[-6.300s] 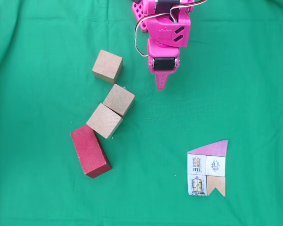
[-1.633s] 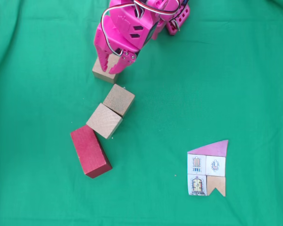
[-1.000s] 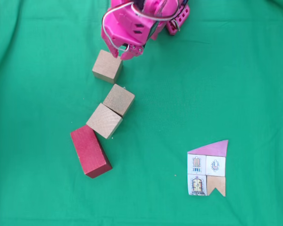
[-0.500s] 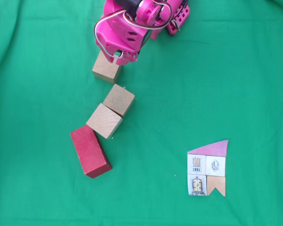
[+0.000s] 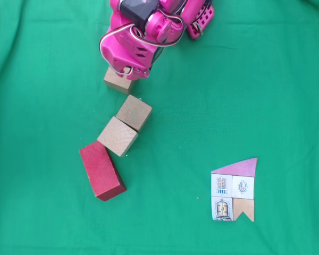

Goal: Grasp some building blocks and build the house on the picture.

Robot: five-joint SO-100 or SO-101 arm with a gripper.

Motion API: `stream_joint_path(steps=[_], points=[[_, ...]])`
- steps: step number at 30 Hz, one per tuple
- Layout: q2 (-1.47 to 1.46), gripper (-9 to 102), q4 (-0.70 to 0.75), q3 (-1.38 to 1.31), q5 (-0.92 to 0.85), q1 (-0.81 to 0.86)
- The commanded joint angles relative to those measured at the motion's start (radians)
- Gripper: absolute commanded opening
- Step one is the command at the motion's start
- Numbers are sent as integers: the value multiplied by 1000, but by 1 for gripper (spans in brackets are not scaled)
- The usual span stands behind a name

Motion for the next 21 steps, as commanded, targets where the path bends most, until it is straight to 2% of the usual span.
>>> stream_joint_path(steps=[1, 4, 11, 21], points=[[-6, 0, -12, -37, -11, 28], [-8, 4, -12, -37, -12, 43], [-14, 21, -12, -37, -11, 78], [-17, 32, -14, -38, -11, 160]])
